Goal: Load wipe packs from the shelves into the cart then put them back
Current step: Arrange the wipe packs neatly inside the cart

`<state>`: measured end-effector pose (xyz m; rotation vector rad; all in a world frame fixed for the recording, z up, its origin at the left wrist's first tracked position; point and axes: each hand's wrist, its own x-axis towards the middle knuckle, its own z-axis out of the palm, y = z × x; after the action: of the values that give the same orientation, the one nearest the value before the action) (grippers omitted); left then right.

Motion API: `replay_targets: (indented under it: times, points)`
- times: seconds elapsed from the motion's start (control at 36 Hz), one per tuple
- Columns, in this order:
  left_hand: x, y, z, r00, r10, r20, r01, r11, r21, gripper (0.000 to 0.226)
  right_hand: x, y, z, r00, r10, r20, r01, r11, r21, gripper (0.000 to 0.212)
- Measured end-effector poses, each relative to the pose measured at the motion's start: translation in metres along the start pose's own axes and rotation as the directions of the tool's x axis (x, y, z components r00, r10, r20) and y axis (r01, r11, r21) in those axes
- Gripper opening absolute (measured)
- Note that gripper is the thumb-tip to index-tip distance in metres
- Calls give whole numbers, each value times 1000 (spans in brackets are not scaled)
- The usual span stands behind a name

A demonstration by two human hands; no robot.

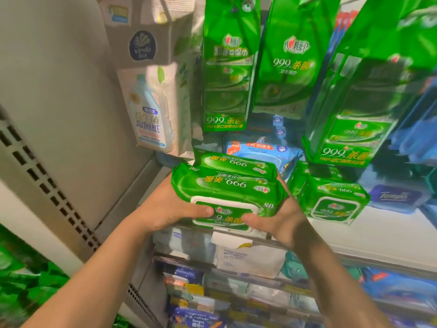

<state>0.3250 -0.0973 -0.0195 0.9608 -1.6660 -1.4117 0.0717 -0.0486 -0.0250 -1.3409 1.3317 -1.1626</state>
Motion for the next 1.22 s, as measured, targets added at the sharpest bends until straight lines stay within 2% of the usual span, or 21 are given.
replay_targets:
  times: [0.08,0.28,0.39,0.53,0.61,0.81,0.97,1.14,1.22]
  points:
    - [-9,8,12,1000,18,-11,-18,1000,23,79,-14,-7,-8,1000,22,2,-22,1000,3,72]
    - [-33,30,43,994,63,-93,-59,997,44,72,-40,-13,-29,999,-9,-30,9,1000,5,72]
    - [-48,44,61,992,83,-91,-80,996,28,64,-53,-18,-43,1000,7,-29,-7,1000,-6,60]
    - [-73,55,80,987,106,-117,-101,994,52,51,-68,-18,-51,998,7,54,-5,999,-40,50]
    - [-89,57,86,983,108,-150,-99,993,60,51,-79,-17,-48,994,-3,109,10,998,-61,45]
    - [-131,57,88,972,39,-233,-23,997,73,55,-97,-24,-30,969,-82,235,92,995,-34,53]
    - [-171,56,81,955,7,-298,11,998,59,54,-114,-22,-7,960,-93,264,97,995,-3,56]
    - [-234,54,60,927,-40,-373,35,999,-21,51,-147,-34,42,935,-125,331,108,992,69,57]
    - [-274,56,46,899,-68,-433,61,998,-29,54,-167,-43,75,916,-124,381,113,992,51,63]
